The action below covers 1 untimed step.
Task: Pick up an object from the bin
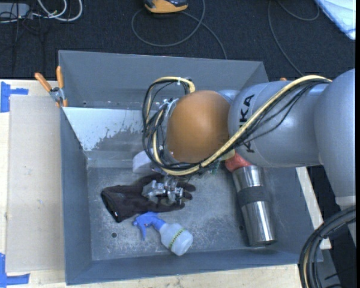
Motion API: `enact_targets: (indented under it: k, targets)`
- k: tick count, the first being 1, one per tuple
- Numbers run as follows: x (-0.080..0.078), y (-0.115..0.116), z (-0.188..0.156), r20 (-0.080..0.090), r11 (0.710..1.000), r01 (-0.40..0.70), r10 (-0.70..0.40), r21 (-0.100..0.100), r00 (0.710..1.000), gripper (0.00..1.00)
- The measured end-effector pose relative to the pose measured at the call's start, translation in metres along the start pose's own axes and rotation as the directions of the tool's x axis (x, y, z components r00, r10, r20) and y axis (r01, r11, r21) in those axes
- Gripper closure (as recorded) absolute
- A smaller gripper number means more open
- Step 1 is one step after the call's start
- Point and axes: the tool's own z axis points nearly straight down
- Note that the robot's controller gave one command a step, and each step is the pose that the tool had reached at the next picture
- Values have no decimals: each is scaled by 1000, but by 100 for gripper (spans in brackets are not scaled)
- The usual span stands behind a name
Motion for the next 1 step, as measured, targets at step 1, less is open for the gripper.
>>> enact_targets:
  k: [1]
  targets:
    - [0, 0, 0, 0, 1000, -2, 2, -1, 1000, 100]
